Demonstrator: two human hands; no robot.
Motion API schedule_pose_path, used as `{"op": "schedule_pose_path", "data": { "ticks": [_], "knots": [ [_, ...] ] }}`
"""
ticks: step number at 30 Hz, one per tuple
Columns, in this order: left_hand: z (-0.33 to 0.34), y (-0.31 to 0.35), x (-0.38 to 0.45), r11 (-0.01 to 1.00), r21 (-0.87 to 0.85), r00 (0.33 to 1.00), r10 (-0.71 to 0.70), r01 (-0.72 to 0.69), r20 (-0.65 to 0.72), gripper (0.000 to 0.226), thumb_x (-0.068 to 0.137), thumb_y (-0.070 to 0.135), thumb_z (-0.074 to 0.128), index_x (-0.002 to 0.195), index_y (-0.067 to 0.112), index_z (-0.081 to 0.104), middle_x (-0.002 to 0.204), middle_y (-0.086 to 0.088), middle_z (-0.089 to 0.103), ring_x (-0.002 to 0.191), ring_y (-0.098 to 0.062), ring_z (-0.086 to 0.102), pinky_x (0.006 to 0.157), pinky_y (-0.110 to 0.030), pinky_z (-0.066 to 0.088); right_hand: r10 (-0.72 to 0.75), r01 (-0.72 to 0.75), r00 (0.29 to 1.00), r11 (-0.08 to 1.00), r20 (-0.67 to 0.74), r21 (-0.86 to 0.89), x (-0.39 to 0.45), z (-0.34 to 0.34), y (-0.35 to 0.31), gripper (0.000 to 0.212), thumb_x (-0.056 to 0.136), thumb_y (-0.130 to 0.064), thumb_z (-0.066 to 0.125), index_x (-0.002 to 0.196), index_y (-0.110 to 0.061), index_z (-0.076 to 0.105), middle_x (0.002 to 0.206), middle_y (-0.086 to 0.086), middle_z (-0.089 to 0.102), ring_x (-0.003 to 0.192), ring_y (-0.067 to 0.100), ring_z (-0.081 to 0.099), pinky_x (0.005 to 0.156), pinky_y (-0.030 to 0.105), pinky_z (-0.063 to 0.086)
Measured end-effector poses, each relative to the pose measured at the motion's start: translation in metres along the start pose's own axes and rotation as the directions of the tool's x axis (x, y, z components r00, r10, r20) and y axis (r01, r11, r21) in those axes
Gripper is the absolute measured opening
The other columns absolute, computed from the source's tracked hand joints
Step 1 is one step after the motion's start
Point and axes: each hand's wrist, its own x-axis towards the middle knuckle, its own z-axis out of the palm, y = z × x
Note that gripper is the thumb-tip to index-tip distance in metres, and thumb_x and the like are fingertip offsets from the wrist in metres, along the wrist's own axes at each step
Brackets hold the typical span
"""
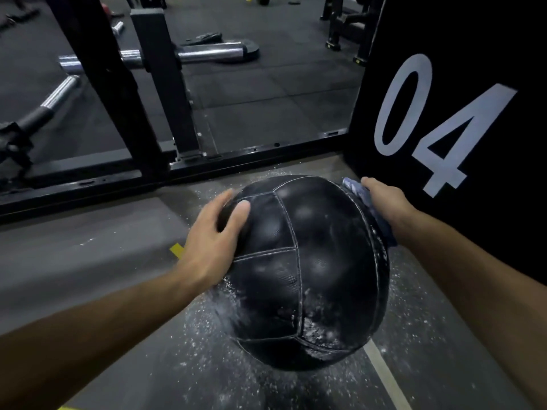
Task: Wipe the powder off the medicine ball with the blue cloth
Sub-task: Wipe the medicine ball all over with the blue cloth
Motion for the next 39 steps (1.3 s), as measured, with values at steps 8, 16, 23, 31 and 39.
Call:
{"op": "schedule_pose_path", "data": {
  "ticks": [8, 16, 23, 31, 39],
  "knots": [
    [0.022, 0.017, 0.011, 0.874, 0.266, 0.913, 0.381, -0.406, 0.143, 0.080, 0.083, 0.079, 0.053, 0.152, 0.039, 0.050, 0.161, 0.019, 0.040, 0.151, -0.003, 0.033, 0.124, -0.046, 0.031, 0.018, -0.020, 0.997, 0.999, 0.077, 0.026, 0.031, -0.006, 0.007, 0.033, 0.094, -0.040, 0.061, 0.069, -0.021, 0.070, 0.071, 0.008, 0.071, 0.066, 0.026, 0.066, 0.074, 0.040, 0.055],
    [0.003, 0.010, 0.114, 0.971, 0.140, 0.968, 0.166, -0.194, 0.189, 0.077, 0.075, 0.086, 0.050, 0.141, 0.048, 0.059, 0.141, 0.028, 0.056, 0.131, 0.008, 0.050, 0.109, -0.014, 0.033, -0.312, 0.311, 0.935, 0.950, 0.171, 0.031, 0.023, 0.030, -0.040, 0.043, 0.088, -0.037, 0.049, 0.119, -0.033, 0.079, 0.121, 0.029, 0.069, 0.085, 0.048, 0.065, 0.081, 0.052, 0.047],
    [0.000, 0.032, 0.160, 0.957, 0.229, 0.968, 0.128, -0.177, 0.215, 0.064, 0.091, 0.076, 0.056, 0.145, 0.042, 0.058, 0.146, 0.022, 0.055, 0.134, 0.002, 0.048, 0.113, -0.021, 0.032, -0.373, 0.390, 0.913, 0.917, 0.165, -0.083, 0.046, 0.039, -0.054, 0.043, 0.102, -0.023, 0.037, 0.118, -0.032, 0.076, 0.114, 0.001, 0.080, 0.103, 0.031, 0.073, 0.094, 0.050, 0.056],
    [0.032, 0.041, 0.156, 0.903, 0.351, 0.962, 0.185, -0.247, 0.201, 0.062, 0.097, 0.076, 0.036, 0.149, 0.046, 0.050, 0.157, 0.021, 0.046, 0.147, -0.004, 0.040, 0.122, -0.045, 0.035, -0.295, 0.314, 0.947, 0.935, 0.128, -0.166, 0.084, 0.034, -0.053, 0.056, 0.084, -0.041, 0.040, 0.127, -0.034, 0.076, 0.128, -0.021, 0.073, 0.123, 0.006, 0.065, 0.116, 0.033, 0.045],
    [0.025, 0.043, 0.165, 0.886, 0.402, 0.956, 0.131, -0.231, 0.262, 0.056, 0.101, 0.071, 0.035, 0.150, 0.048, 0.046, 0.157, 0.019, 0.045, 0.145, -0.008, 0.040, 0.118, -0.042, 0.036, -0.508, 0.476, 0.860, 0.832, -0.049, -0.285, 0.014, 0.051, -0.013, 0.064, 0.098, -0.042, 0.026, 0.156, -0.032, 0.052, 0.167, -0.012, 0.039, 0.156, 0.003, 0.026, 0.129, 0.037, 0.023]
  ]
}}
